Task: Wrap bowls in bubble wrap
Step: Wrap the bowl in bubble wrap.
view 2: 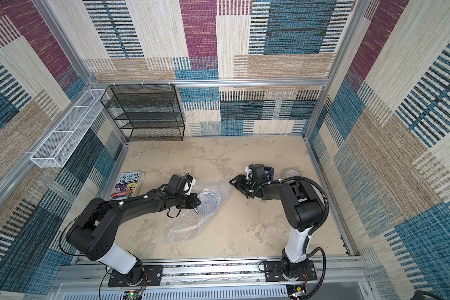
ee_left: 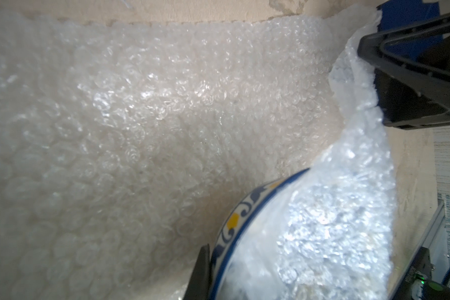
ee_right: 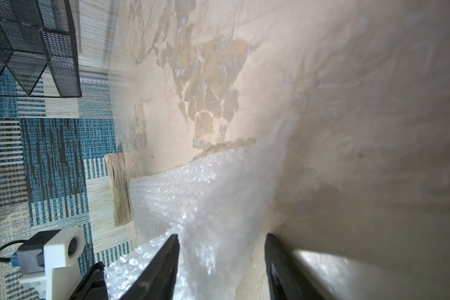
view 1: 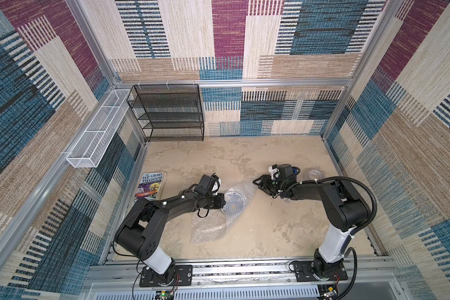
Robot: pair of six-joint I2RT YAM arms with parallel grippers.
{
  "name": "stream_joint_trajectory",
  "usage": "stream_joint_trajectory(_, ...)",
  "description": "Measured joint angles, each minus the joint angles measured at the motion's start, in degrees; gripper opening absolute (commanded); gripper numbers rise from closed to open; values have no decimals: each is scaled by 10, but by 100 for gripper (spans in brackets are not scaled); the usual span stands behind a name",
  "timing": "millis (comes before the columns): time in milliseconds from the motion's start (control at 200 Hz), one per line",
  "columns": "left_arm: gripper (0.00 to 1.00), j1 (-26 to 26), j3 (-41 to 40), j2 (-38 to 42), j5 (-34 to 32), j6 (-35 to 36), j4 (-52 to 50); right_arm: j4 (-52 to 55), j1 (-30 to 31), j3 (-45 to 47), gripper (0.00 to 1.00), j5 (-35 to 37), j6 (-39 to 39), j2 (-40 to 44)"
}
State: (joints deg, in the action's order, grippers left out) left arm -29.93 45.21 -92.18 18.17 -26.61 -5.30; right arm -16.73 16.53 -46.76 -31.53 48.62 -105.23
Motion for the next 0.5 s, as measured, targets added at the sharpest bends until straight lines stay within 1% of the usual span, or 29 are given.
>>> stream_joint_trajectory(100, 0, -1, 0, 1, -1, 0, 0, -20, 0, -1, 40, -11, 6, -13)
stream_joint_trajectory(160, 0, -1, 0, 1, -1, 0, 0, -29, 0, -1, 32, -15, 8, -16)
stream_joint_trajectory(225, 0, -2, 2, 1, -3, 0, -2, -39, 0, -1, 25, -16, 10, -16)
stream_joint_trajectory(300, 0, -2, 6, 1, -12, 1, -10, -46, 0, -2, 13, -19, 10, -15)
stream_joint_trajectory(371, 0, -2, 13, 1, -18, 3, -21, -45, 0, -4, 3, -19, 9, -9)
stream_joint_trajectory(411, 0, -2, 16, 1, -22, 4, -28, -44, 0, -5, 0, -19, 5, -5)
stream_joint_trajectory(501, 0, -3, 26, 0, -31, 8, -42, -45, 0, -5, 0, -19, -4, 6)
